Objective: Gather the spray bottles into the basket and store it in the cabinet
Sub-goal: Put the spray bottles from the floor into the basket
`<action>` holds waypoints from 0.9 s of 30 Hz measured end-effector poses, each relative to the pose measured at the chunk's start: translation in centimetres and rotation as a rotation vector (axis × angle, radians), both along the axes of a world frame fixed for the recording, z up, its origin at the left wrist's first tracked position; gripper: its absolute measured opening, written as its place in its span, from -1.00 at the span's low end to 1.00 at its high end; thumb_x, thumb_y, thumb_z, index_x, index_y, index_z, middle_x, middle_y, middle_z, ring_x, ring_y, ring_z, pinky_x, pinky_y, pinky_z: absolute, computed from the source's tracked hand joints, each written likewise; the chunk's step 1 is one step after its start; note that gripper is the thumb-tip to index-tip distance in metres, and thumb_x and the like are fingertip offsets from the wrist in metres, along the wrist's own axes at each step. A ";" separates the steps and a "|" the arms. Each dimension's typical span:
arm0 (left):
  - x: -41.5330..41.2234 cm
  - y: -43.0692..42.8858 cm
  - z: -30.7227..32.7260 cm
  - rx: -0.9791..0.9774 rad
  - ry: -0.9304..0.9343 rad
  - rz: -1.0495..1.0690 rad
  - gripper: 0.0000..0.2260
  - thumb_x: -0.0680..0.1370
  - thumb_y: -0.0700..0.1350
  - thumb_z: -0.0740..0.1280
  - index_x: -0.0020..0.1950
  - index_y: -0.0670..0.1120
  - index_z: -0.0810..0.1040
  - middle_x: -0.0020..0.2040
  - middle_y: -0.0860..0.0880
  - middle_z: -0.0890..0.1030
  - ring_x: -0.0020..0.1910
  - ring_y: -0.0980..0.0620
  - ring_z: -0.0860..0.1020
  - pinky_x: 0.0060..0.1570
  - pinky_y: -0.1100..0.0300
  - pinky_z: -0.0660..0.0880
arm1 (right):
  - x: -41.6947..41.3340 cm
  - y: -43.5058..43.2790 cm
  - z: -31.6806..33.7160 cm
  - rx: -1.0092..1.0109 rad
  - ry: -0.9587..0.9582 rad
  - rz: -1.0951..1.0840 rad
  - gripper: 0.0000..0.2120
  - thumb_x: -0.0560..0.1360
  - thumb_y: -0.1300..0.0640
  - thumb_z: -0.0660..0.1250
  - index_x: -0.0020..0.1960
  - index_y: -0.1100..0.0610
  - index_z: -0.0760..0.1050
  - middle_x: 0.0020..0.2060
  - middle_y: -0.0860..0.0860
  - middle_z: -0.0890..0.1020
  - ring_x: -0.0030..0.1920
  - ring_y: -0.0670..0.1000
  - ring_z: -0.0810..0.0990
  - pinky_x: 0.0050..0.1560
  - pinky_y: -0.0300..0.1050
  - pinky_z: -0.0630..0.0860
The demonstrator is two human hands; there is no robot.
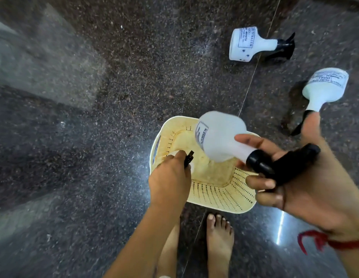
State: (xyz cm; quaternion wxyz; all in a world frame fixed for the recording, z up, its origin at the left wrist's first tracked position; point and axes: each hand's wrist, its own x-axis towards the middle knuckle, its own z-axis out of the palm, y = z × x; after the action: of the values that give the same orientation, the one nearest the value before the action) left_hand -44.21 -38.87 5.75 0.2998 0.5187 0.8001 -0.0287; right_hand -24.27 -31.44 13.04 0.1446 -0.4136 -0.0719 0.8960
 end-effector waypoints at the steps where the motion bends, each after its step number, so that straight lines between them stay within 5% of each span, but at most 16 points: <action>1: -0.1 -0.2 -0.1 0.001 -0.003 0.008 -0.82 0.57 -0.01 0.23 0.16 0.02 0.45 -0.07 -0.02 0.59 -0.24 -0.08 0.54 -0.38 0.16 0.30 | 0.2 -0.9 0.0 -0.036 0.053 -0.018 -0.03 0.02 -0.50 0.41 0.28 0.05 0.50 -0.09 0.10 0.55 -0.40 -0.06 0.35 -0.46 -0.20 0.21; 4: -0.4 -0.9 -0.2 0.017 -0.017 0.020 -0.81 0.57 0.02 0.25 0.16 0.05 0.47 -0.08 -0.01 0.60 -0.29 -0.04 0.46 -0.38 0.17 0.29 | -0.2 -3.0 -0.4 -0.063 0.113 -0.035 0.03 -0.11 -0.28 0.62 0.30 0.04 0.49 -0.01 0.12 0.56 -0.34 -0.06 0.41 -0.43 -0.21 0.30; 8: -0.6 -1.3 -0.5 0.090 -0.060 0.014 -0.74 0.57 -0.01 0.26 0.26 0.08 0.45 0.02 -0.01 0.61 -0.17 -0.08 0.59 -0.37 0.15 0.40 | -2.2 -3.8 -3.1 -0.072 -0.160 -0.040 -0.45 0.10 0.12 0.61 0.08 0.03 0.61 -0.12 0.14 0.55 -0.45 -0.10 0.40 -0.53 -0.27 0.31; 13: -0.6 -1.2 -1.1 0.185 -0.150 -0.008 -0.77 0.55 -0.09 0.27 0.21 0.03 0.47 0.02 0.00 0.60 -0.16 -0.08 0.58 -0.33 0.11 0.49 | -4.8 -2.8 -7.0 0.186 -0.697 0.261 -0.69 0.47 -0.22 0.26 0.12 -0.09 0.48 0.07 0.05 0.58 -0.17 0.01 0.62 -0.45 -0.15 0.54; 17: -0.7 -0.7 -1.2 0.179 -0.150 -0.013 -0.84 0.56 -0.05 0.26 0.12 0.01 0.49 -0.04 0.02 0.59 -0.18 -0.04 0.56 -0.35 0.21 0.35 | -5.9 -1.5 -9.7 0.569 -0.996 0.386 -0.72 0.46 -0.27 0.22 -0.07 -0.08 0.52 0.13 0.11 0.53 -0.13 0.07 0.58 -0.16 0.09 0.62; 19: -0.7 -0.4 -1.2 0.163 -0.154 -0.018 -0.84 0.56 -0.06 0.25 0.12 0.01 0.48 -0.04 0.01 0.58 -0.19 -0.06 0.56 -0.36 0.19 0.36 | -6.4 -1.0 -10.3 0.663 -1.004 0.308 -0.83 0.45 -0.15 0.30 -0.14 -0.07 0.54 0.06 0.19 0.58 -0.14 0.10 0.56 -0.02 0.14 0.57; 22: -0.9 0.0 -1.5 0.116 -0.137 -0.029 -0.84 0.56 -0.04 0.23 0.13 0.02 0.47 -0.02 0.00 0.58 -0.15 -0.08 0.58 -0.31 0.14 0.42 | -7.1 -0.7 -11.0 0.677 -0.944 0.102 -0.94 0.49 0.08 0.34 -0.14 -0.04 0.49 -0.15 0.09 0.64 -0.35 -0.01 0.64 -0.31 -0.05 0.62; 27: -0.9 -0.1 -1.9 0.106 -0.142 -0.039 -0.85 0.57 -0.04 0.23 0.12 0.03 0.46 -0.03 -0.02 0.57 -0.18 -0.07 0.57 -0.33 0.16 0.41 | -8.5 -0.6 -11.3 0.390 -0.761 -0.244 -0.77 0.55 -0.07 0.24 -0.11 0.09 0.49 -0.25 0.08 0.59 -0.39 0.01 0.63 -0.28 -0.08 0.64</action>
State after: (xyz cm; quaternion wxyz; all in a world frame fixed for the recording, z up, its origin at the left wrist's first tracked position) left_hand -45.14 -39.00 3.80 0.3270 0.5503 0.7670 0.0447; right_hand -32.81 -32.04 1.77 0.2877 -0.6843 -0.2384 0.6262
